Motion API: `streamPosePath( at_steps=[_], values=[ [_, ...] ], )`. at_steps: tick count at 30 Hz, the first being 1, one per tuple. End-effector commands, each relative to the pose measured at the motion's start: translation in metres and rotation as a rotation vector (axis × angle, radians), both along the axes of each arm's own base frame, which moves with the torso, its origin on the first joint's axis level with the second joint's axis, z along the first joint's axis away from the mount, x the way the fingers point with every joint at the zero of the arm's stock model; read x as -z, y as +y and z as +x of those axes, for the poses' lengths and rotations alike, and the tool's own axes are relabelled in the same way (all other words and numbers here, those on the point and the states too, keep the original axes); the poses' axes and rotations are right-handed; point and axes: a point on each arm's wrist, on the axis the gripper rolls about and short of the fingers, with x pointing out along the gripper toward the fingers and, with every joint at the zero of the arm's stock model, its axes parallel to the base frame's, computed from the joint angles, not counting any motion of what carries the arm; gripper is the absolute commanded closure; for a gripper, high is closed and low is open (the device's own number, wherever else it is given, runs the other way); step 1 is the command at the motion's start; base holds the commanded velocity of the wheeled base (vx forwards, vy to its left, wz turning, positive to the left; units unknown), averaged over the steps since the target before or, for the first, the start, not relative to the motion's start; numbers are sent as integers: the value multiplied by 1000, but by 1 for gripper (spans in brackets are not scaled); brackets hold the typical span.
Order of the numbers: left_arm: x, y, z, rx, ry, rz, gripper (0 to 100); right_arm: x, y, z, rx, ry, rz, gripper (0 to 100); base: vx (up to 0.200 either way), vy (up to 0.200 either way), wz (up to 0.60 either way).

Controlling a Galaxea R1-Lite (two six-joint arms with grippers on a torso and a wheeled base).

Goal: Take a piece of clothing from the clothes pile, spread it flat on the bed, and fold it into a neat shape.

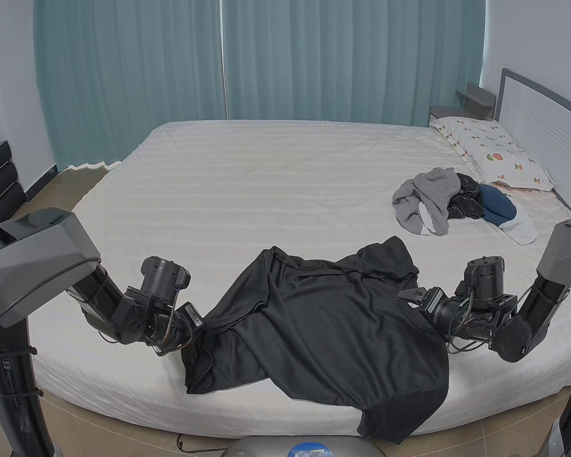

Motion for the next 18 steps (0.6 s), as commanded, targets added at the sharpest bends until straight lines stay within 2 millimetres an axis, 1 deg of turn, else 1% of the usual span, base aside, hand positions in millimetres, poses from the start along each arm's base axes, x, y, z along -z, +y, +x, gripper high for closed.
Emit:
streamPosePath(
  at_steps=[1,5,6,8,11,13,16,18],
  values=[
    [-4,18,5,-28,-12,18,100,0,0,0,-1,0,0,0,0,0,0],
    [-3,26,6,-39,0,29,100,0,0,-1,-1,-1,-12,0,0,0,0],
    [-3,37,5,-24,28,71,100,2,-3,-3,-13,-3,-47,0,0,0,0],
    [-3,38,5,-23,29,77,100,3,-3,-4,-18,-1,-54,0,0,0,0],
    [-8,50,7,-65,12,116,100,6,-8,-8,-40,3,-106,0,0,0,0],
    [-12,52,9,-74,-1,118,100,8,-9,-11,-49,8,-122,0,0,0,0],
    [-13,59,13,-95,-12,116,100,16,-13,-16,-74,34,-172,0,0,0,0],
    [-13,59,13,-96,-12,115,100,16,-13,-16,-76,33,-175,0,0,0,0]
  ],
)
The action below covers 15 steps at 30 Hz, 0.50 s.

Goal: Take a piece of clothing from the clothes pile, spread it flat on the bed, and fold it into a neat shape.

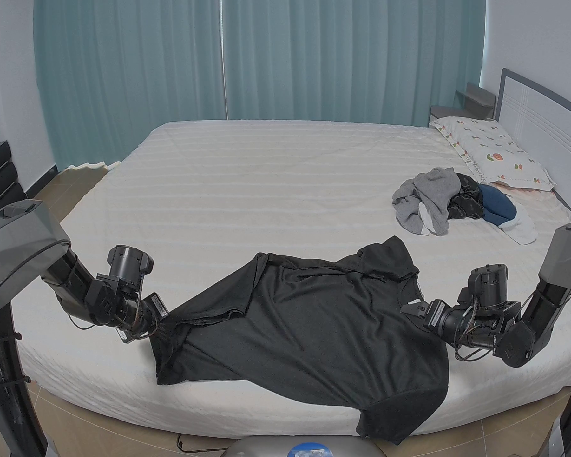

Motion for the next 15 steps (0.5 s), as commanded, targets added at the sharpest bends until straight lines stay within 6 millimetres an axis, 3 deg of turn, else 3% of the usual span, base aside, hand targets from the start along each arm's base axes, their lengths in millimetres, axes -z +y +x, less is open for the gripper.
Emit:
streamPosePath(
  at_steps=[1,9,15],
  values=[
    [-5,10,5,-30,-21,-6,100,13,-12,-7,-23,44,-70,0,0,0,0],
    [-7,25,1,-12,13,42,100,26,-28,-18,-71,98,-156,0,0,0,0],
    [-5,24,-7,14,75,54,100,40,-27,-27,-130,151,-202,0,0,0,0]
  ],
)
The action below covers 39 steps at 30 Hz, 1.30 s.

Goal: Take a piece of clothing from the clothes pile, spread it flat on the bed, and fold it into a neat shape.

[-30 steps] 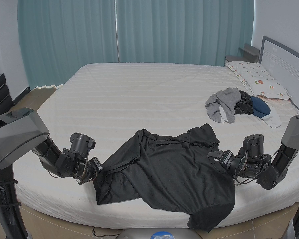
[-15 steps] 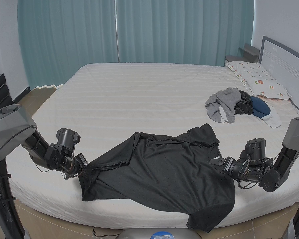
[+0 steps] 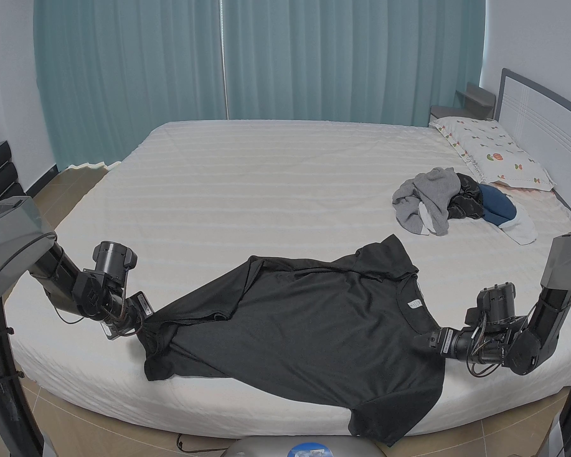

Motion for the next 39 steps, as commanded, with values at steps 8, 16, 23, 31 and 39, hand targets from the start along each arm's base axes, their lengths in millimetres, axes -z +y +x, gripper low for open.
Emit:
streamPosePath(
  at_steps=[8,16,23,31,39],
  values=[
    [1,-1,-5,10,39,2,100,19,1,-9,-25,83,-26,0,0,0,0],
    [1,-3,-10,38,82,12,100,13,-2,-10,-12,73,-47,100,0,0,0],
    [-4,-4,-16,56,80,20,100,-2,-15,-7,22,41,-63,100,0,0,0],
    [-9,-13,-31,117,107,36,100,-12,-44,3,91,-29,-97,100,0,0,0],
    [-14,-17,-33,137,120,24,100,-11,-46,6,99,-29,-98,100,0,0,0]
  ],
)
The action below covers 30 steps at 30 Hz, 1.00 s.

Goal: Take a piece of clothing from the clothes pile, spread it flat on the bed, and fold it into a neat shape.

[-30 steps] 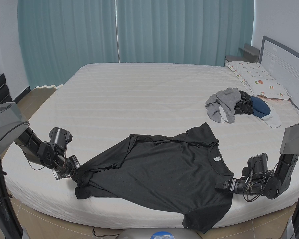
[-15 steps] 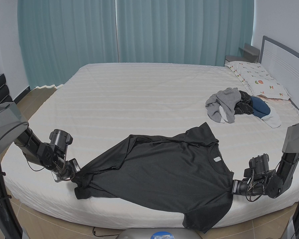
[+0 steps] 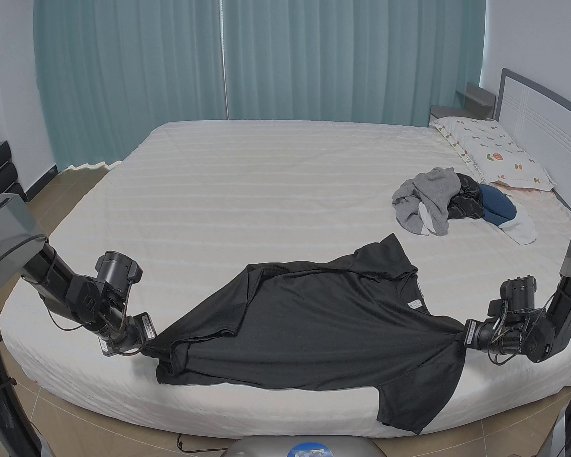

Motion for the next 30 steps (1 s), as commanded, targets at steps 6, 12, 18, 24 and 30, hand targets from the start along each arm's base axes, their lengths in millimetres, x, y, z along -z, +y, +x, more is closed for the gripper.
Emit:
streamPosePath(
  at_steps=[6,12,18,24,30],
  values=[
    [-2,-2,1,22,-5,-46,0,5,2,1,-15,18,-4,0,0,0,0],
    [-3,-2,3,20,-20,-53,0,4,7,1,-30,11,9,0,0,0,0],
    [-28,-7,12,0,-226,-173,0,-20,6,1,-10,-93,31,0,0,0,0],
    [-39,-50,6,89,-250,-322,0,-38,12,0,8,-147,92,0,0,0,0],
    [-20,-99,8,109,-168,-423,0,-39,14,-1,7,-148,101,0,0,0,0]
  ],
)
